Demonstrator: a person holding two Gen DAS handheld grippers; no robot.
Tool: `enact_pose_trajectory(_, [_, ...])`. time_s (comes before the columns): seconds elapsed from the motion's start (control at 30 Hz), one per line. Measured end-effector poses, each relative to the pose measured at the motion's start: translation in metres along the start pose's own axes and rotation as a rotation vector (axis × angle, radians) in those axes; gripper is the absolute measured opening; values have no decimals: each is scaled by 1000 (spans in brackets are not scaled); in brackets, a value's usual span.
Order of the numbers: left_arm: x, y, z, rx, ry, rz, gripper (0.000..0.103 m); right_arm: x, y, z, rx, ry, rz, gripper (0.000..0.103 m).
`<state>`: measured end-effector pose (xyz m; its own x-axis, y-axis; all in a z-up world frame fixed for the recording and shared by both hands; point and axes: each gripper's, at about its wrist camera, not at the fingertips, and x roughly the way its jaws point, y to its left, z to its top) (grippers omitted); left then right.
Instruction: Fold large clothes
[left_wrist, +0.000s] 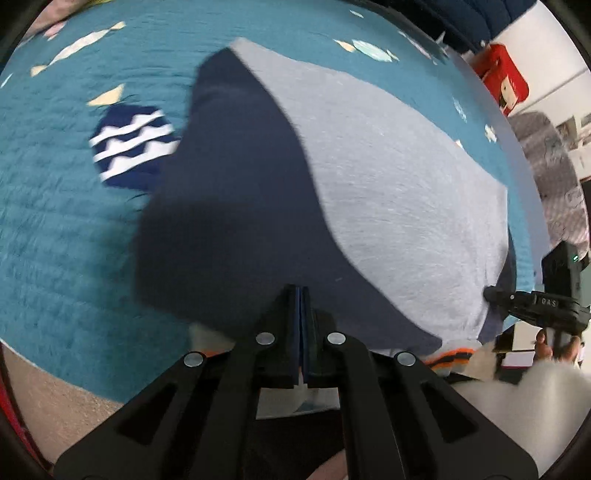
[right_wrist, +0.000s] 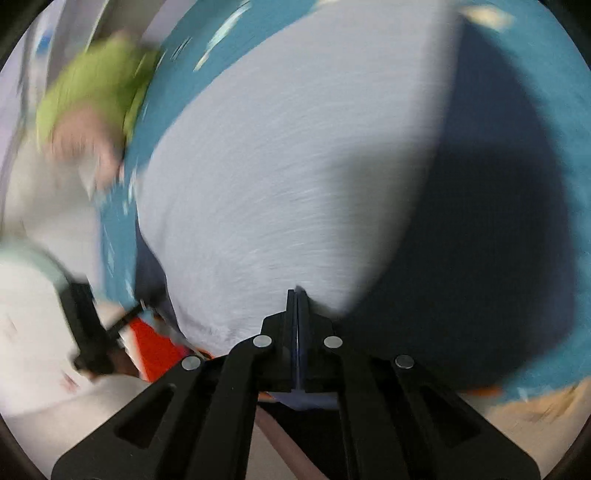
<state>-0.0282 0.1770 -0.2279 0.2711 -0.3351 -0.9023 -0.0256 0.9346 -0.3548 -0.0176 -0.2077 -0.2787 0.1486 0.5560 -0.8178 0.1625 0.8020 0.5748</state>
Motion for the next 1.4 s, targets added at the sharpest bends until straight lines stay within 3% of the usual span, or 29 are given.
enact_pose_trajectory(0.1, [-7,8,-3,27,3,32,2,-17,-9,1,22,-30,-61,0])
enact_pose_trajectory(0.27, [-37,13,-6,109,-26,218,3,-56,-16,-11,4,-97,-198,4])
enact_pose_trajectory(0.3, [-43,17,-3,109,-34,224,3,-66,-27,-11,13,-118,-203,9])
enact_pose_trajectory(0.43, [-59,39,12,63,-75,240,6,-91,-49,4,76,-243,-192,55])
enact_pose_trajectory(0.5, [-59,44,24,49,-82,264,10,-95,-54,14,85,-260,-194,56])
enact_pose_trajectory(0.57, [-57,43,36,28,-94,244,23,-91,-55,25,97,-268,-163,56])
enact_pose_trajectory(0.63, [-56,41,42,12,-116,209,38,-92,-63,36,100,-268,-121,64])
enact_pose_trajectory(0.77, [-48,26,54,18,-154,155,71,-68,-76,52,123,-197,-52,69])
enact_pose_trajectory(0.9, [-24,21,64,13,-140,136,72,-63,-85,64,142,-181,4,71])
enact_pose_trajectory(0.97, [-10,26,75,-15,-121,83,74,-62,-83,76,141,-211,47,74])
enact_pose_trajectory(1.1, [2,34,103,-42,-158,-44,89,-65,-75,110,115,-242,96,74])
enact_pose_trajectory(1.17, [12,37,124,-61,-156,-83,89,-64,-77,125,103,-242,82,74])
enact_pose_trajectory(1.27, [26,36,148,-66,-135,-72,89,-55,-79,147,124,-249,76,75])
enact_pose_trajectory(1.33, [41,38,163,-104,-116,-28,88,-49,-76,157,135,-257,85,82])
enact_pose_trajectory(1.4, [50,37,168,-145,-106,71,60,-48,-71,160,114,-259,41,79])
